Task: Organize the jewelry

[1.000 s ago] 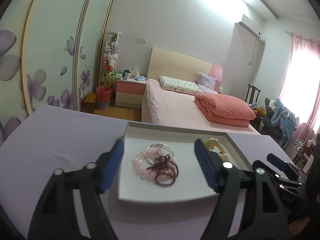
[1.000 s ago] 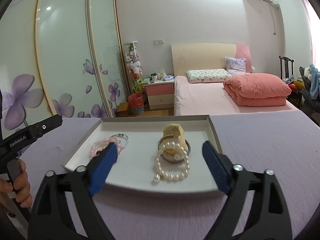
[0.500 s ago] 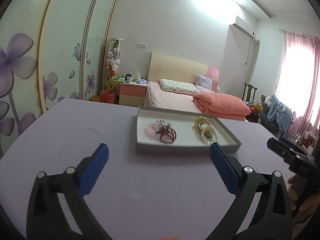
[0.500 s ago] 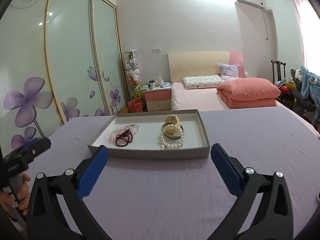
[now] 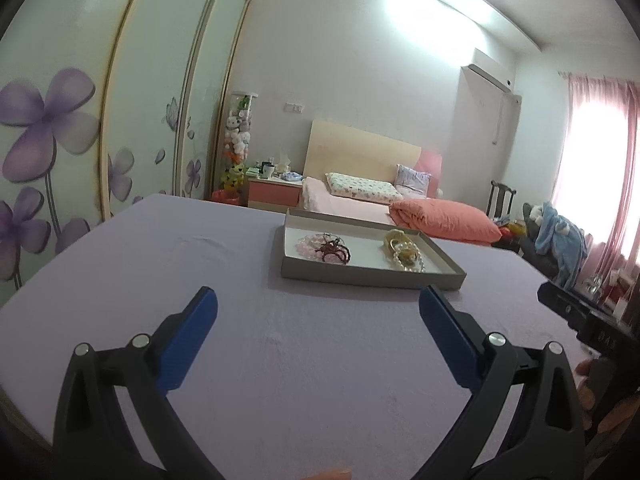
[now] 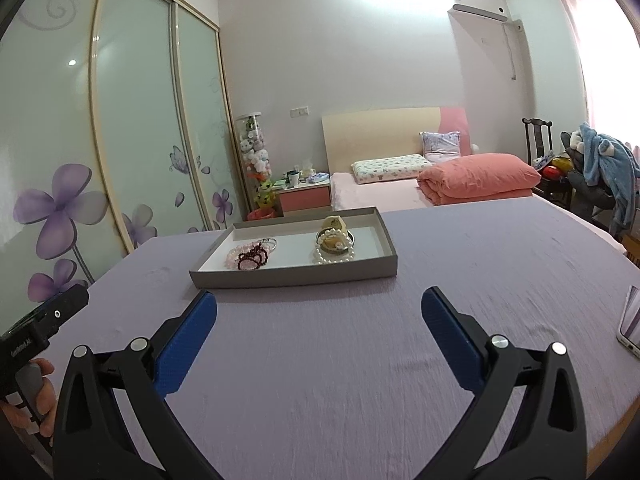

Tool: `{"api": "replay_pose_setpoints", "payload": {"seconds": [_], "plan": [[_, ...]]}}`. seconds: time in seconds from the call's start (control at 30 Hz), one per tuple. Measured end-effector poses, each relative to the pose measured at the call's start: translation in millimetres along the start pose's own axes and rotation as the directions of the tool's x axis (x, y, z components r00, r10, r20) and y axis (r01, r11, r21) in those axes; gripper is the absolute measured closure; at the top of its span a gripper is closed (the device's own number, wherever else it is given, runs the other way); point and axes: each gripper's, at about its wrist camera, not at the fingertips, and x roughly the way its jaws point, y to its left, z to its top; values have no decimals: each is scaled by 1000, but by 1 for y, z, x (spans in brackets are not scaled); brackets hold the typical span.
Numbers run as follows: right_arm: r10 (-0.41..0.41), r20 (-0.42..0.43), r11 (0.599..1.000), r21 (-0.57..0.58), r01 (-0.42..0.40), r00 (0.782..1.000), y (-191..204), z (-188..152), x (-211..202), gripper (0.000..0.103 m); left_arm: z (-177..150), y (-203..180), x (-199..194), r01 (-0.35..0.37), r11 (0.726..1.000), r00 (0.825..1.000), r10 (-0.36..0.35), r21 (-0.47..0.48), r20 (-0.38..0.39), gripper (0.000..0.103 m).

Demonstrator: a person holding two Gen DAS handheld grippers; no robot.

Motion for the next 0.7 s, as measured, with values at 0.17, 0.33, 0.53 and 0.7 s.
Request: {"api": "replay_pose_setpoints", "payload": {"seconds": [0.17, 0.33, 0.53, 0.7], "plan": [[13, -12, 1000, -24, -14, 1000, 5, -9, -3, 2, -5, -4, -1, 2, 1000, 1000, -2, 16, -10, 4], [27, -6, 999, -39, -27, 1000, 8, -10, -4, 2, -5, 1, 3, 4, 1000, 1000, -4, 2, -24, 4], [27, -11, 999, -36, -27, 1000, 7, -11, -4, 2, -5, 0, 5, 12, 1000, 999, -12, -1, -33, 4], [29, -12, 999, -35, -30, 999, 7, -11, -4, 2, -3, -2, 7, 20, 1000, 999, -20, 4, -35, 4]]}}
